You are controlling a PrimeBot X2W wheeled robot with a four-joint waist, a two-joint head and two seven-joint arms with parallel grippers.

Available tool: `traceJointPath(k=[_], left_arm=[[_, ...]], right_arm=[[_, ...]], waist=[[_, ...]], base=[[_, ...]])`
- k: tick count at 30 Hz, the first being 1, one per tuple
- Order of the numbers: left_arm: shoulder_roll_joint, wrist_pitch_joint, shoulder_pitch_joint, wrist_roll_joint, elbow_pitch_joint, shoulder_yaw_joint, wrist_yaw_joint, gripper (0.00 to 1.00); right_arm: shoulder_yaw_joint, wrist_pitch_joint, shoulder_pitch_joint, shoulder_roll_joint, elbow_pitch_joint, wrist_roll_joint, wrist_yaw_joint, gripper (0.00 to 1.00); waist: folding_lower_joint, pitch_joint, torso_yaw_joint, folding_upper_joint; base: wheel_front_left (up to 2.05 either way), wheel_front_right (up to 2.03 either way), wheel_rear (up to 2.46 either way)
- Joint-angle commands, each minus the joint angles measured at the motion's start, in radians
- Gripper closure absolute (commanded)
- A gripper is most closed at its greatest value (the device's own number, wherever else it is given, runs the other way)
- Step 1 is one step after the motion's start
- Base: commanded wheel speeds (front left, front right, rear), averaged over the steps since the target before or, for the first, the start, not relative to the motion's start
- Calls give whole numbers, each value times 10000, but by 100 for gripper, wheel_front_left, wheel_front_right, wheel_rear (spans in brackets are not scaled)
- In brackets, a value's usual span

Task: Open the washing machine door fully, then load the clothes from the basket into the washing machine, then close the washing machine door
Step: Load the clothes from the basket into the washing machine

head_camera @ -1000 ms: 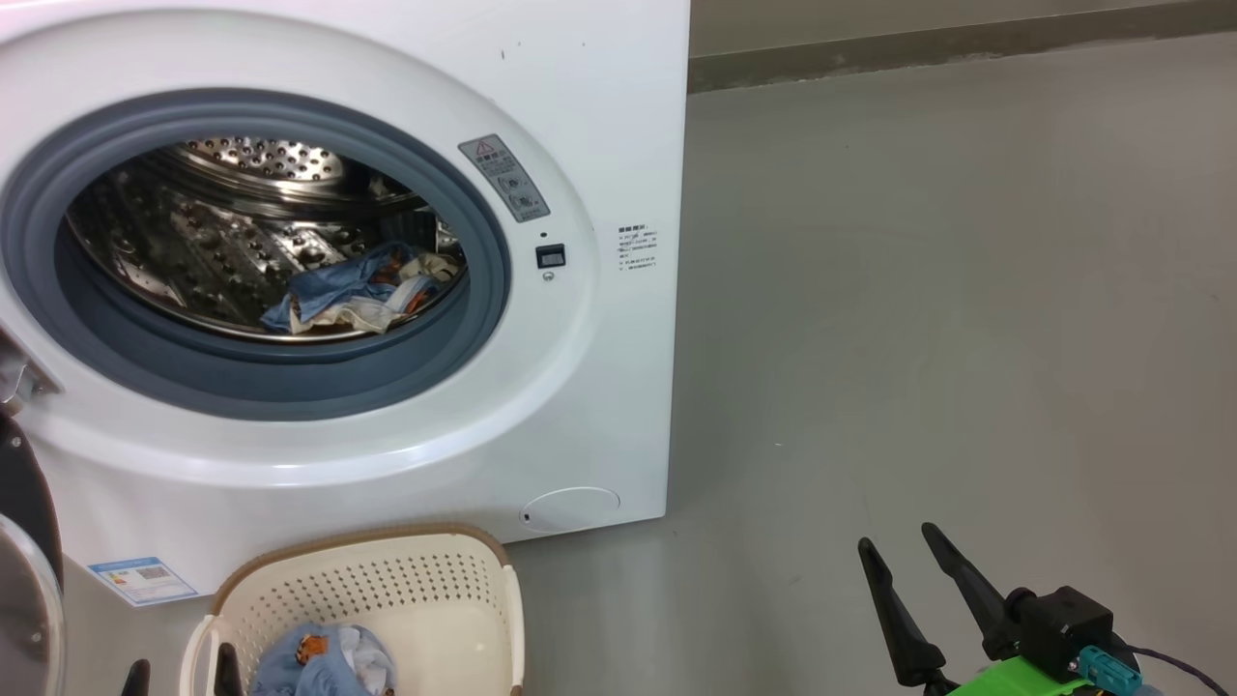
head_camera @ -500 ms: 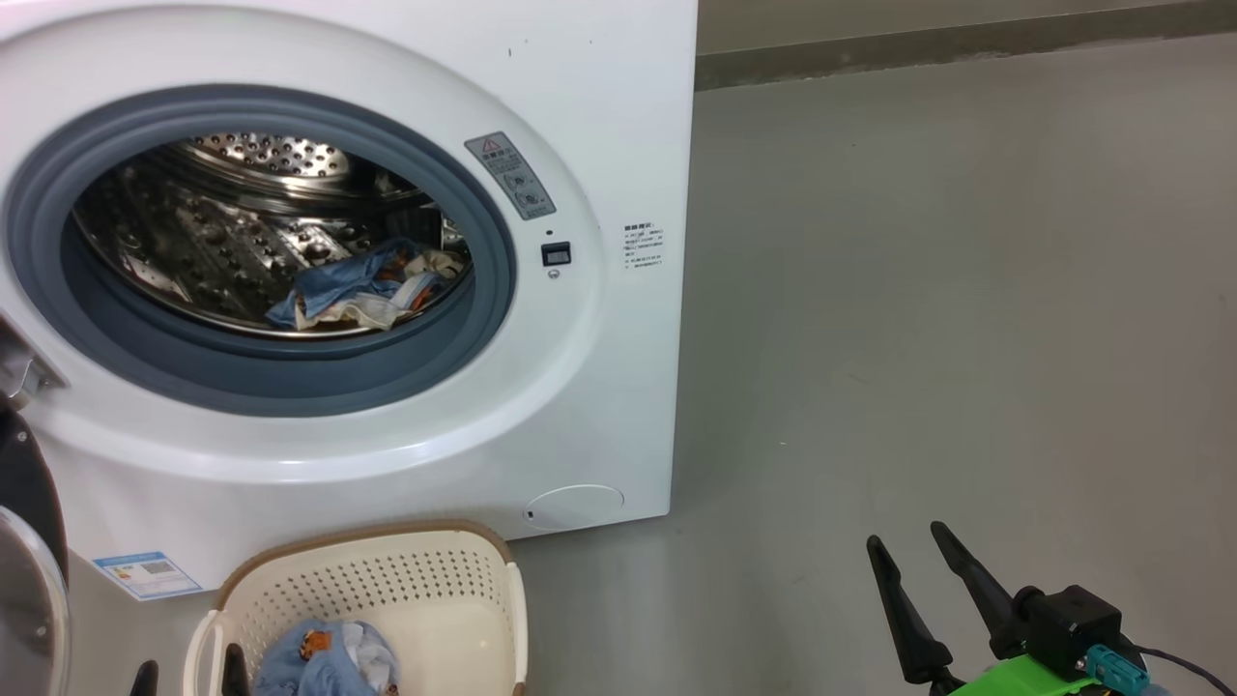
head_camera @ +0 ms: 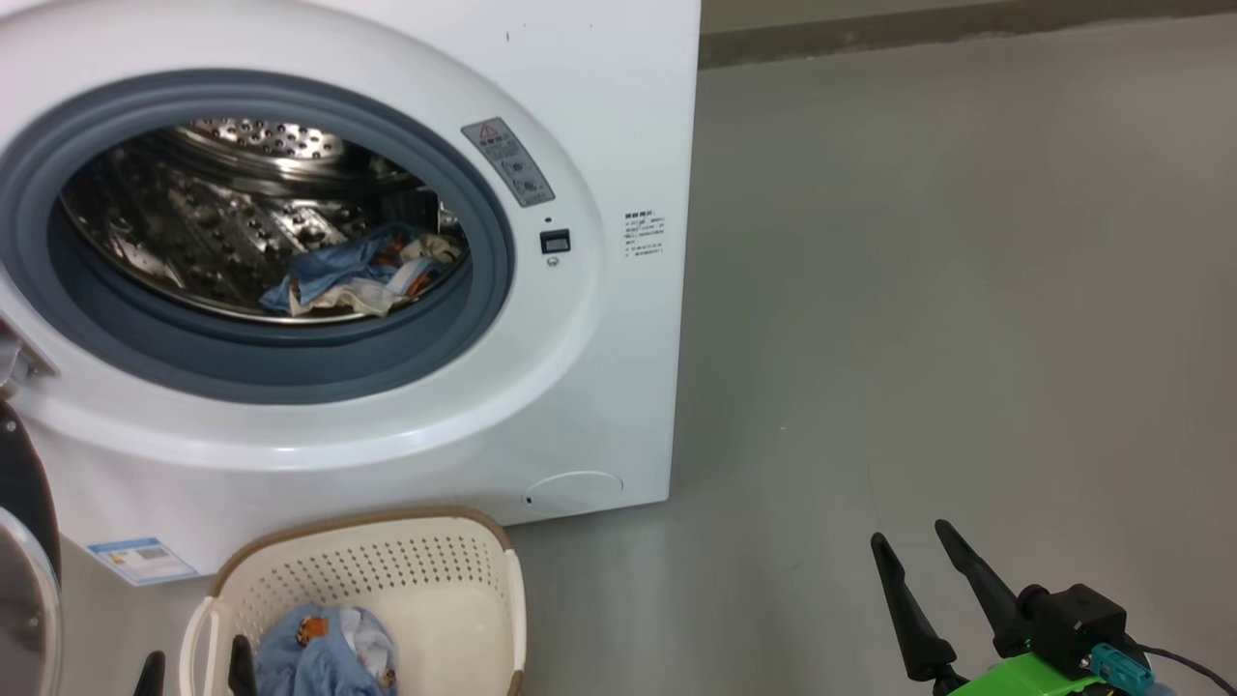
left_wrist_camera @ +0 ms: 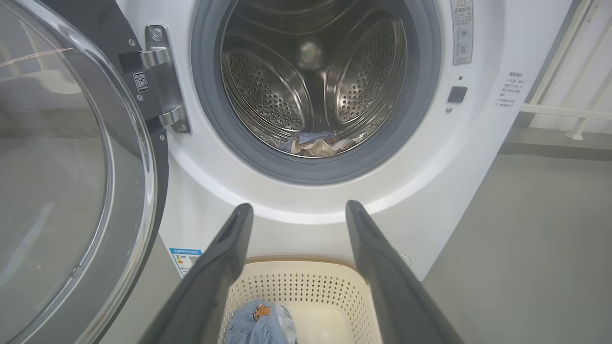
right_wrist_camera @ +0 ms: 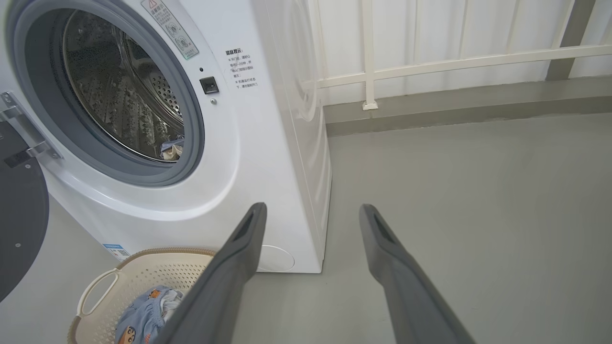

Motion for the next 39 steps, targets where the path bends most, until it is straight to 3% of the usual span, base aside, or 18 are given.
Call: traceJointPath(k=[1, 18, 30, 39], left_arm=[[21, -53, -512, 37, -246, 324, -23, 0], [20, -53, -3156, 33, 1035, 205, -630, 0], [294, -53, -5886, 45, 4290, 453, -1015, 0], [915, -53, -7964, 161, 6859, 349, -1167, 0]], right_arm=[[163, -49, -238, -44, -276, -34, 16, 0], [-80, -49, -1014, 63, -730, -228, 16, 0], [-208, -49, -1594, 35, -1091, -464, 16, 0], [-297, -49, -1991, 123, -1587, -589, 16, 0]], waist=[[0, 158, 44, 0], [0, 3000, 379, 0], [0, 4777, 353, 0], [0, 6250, 186, 0]], base=[[0, 0, 0], [0, 0, 0], [0, 0, 0], [0, 0, 0]])
